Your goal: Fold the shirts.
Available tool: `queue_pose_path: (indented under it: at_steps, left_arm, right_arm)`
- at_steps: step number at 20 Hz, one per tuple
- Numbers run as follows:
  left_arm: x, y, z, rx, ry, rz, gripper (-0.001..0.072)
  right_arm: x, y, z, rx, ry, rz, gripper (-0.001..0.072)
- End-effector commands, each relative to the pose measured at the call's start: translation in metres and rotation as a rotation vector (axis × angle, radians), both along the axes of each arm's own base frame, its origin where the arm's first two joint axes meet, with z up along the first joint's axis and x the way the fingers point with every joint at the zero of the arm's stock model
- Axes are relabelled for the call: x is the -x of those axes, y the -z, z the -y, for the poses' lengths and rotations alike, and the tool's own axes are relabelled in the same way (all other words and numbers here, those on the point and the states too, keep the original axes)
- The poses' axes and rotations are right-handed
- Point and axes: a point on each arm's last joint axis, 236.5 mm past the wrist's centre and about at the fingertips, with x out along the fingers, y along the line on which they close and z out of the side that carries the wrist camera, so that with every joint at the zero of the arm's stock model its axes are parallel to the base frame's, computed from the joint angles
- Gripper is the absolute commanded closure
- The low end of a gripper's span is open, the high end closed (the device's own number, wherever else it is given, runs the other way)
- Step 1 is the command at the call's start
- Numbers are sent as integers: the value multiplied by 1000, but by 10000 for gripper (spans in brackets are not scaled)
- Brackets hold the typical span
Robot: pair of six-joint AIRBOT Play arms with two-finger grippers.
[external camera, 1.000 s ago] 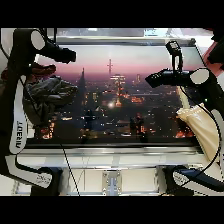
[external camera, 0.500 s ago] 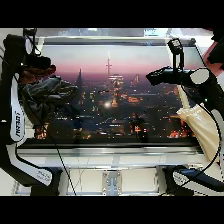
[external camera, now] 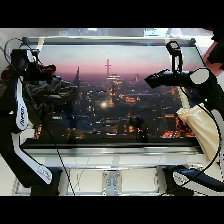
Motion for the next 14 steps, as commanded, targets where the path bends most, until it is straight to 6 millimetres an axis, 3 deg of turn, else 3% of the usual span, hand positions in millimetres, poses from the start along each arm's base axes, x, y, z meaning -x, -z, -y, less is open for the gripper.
queue_pose_path:
  at_steps: [1, 4, 8, 9, 10, 11, 14]
  left_arm:
    - [20, 29, -10, -23, -53, -128, 61]
    - [22, 33, -33, -116, -62, -147, 62]
    - [25, 50, -32, -97, -66, -182, 72]
    - [25, 55, -24, -67, -52, -189, 178]
    - [24, 59, -17, -38, -29, -193, 506]
    - [21, 61, -10, -10, 5, -187, 687]
    - [21, 62, 11, 67, 62, -192, 696]
  right_arm:
    - [11, 8, -4, 1, -28, -54, 225]
    - [12, 8, -4, 0, -30, -59, 225]
    - [11, 8, -4, -6, -22, -60, 226]
    - [11, 8, -4, -6, -22, -60, 226]
    - [11, 8, -4, -6, -22, -60, 226]
    - [11, 8, -4, -6, -21, -60, 226]
    - [11, 8, -4, -8, -18, -61, 226]
